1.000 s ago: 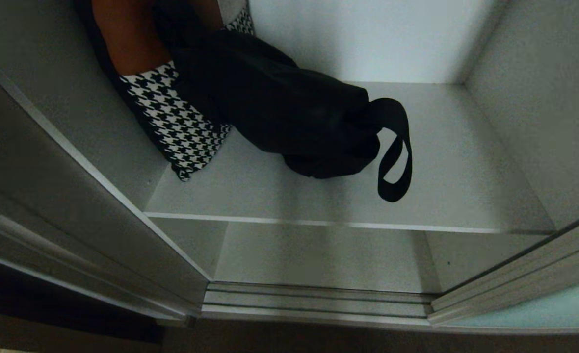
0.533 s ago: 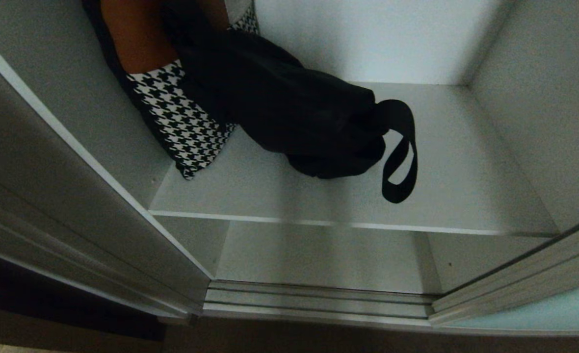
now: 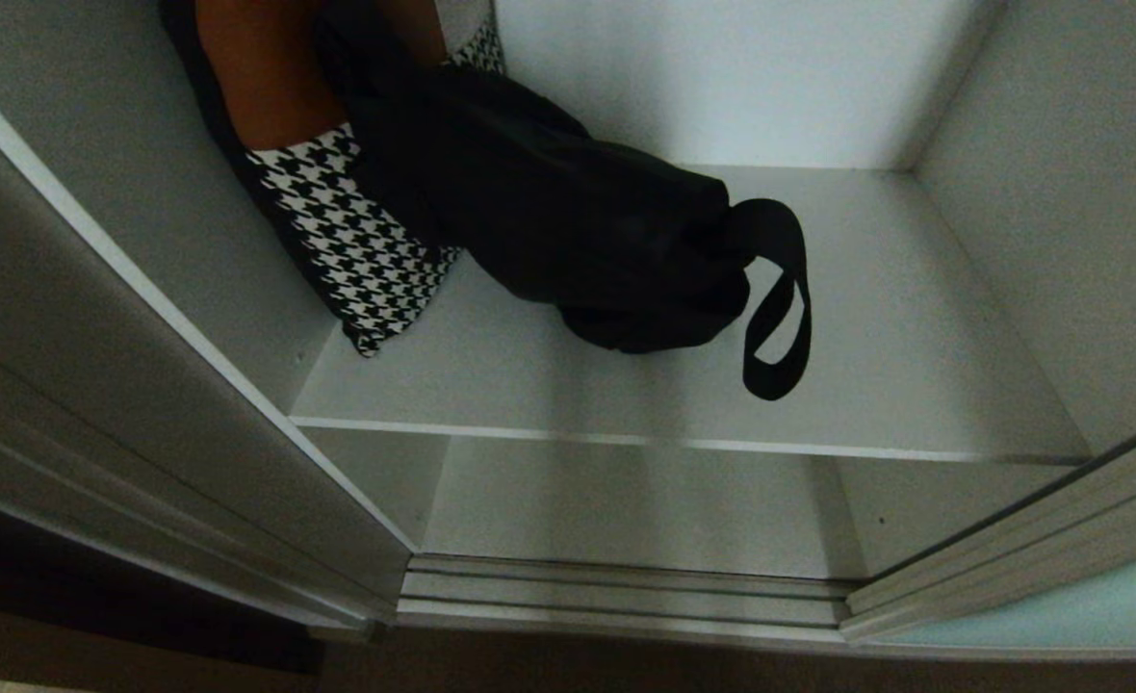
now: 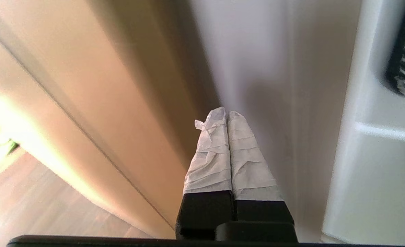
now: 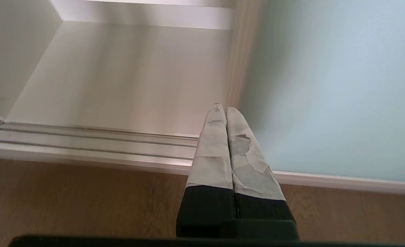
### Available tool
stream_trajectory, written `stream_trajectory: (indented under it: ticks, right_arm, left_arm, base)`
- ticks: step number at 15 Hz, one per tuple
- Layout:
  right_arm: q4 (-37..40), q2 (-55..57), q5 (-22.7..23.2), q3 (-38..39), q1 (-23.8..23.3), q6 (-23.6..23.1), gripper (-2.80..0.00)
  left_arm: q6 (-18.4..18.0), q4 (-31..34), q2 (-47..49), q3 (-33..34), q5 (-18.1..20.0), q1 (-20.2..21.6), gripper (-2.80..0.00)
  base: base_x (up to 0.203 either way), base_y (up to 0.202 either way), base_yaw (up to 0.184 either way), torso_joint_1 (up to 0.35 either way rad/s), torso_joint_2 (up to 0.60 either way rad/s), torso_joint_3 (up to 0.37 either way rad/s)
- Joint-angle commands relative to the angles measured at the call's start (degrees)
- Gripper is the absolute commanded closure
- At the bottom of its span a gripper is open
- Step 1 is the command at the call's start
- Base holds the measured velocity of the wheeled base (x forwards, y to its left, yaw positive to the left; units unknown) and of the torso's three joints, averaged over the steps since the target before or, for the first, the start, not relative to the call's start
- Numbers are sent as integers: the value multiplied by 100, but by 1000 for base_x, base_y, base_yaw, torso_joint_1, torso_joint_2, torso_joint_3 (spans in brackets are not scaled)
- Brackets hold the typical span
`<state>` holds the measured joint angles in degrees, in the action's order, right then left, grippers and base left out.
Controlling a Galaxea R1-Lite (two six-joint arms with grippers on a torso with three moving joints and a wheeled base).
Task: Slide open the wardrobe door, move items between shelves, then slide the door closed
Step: Place the bag on the higher shelf
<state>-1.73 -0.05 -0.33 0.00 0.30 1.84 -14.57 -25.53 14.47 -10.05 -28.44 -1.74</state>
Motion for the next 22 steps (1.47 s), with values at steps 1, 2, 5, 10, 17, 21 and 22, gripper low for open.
stream_trajectory:
  ticks: [1, 2, 5, 10, 17, 21, 22]
  right_arm:
    - [-3, -4, -2, 0, 5, 0, 0]
    - [-3, -12, -2, 0, 5, 0, 0]
    - [-3, -4, -2, 0, 5, 0, 0]
    - [-3, -4, -2, 0, 5, 0, 0]
    - [-3, -13, -2, 0, 5, 0, 0]
    - [-3, -10, -2, 0, 5, 0, 0]
    - [-3, -13, -2, 0, 5, 0, 0]
  left_arm:
    - [15, -5, -314, 240, 67, 69, 0]
    - [16, 59, -345, 280, 139, 82, 0]
    - [83, 1045, -1274, 824, 827, 140, 0]
    - [1080, 2431, -1445, 928, 2822, 174, 0]
    - [1175, 2685, -1439, 961, 2985, 174, 0]
    - [1193, 2683, -1439, 961, 2985, 174, 0]
    - [1184, 2676, -1439, 961, 2976, 174, 0]
  base:
    - [0, 0, 0, 0, 0, 0]
    - [0, 0, 0, 0, 0, 0]
    - [0, 0, 0, 0, 0, 0]
    - [0, 0, 0, 0, 0, 0]
    - [0, 0, 0, 0, 0, 0]
    - [0, 0, 0, 0, 0, 0]
    - [0, 0, 0, 0, 0, 0]
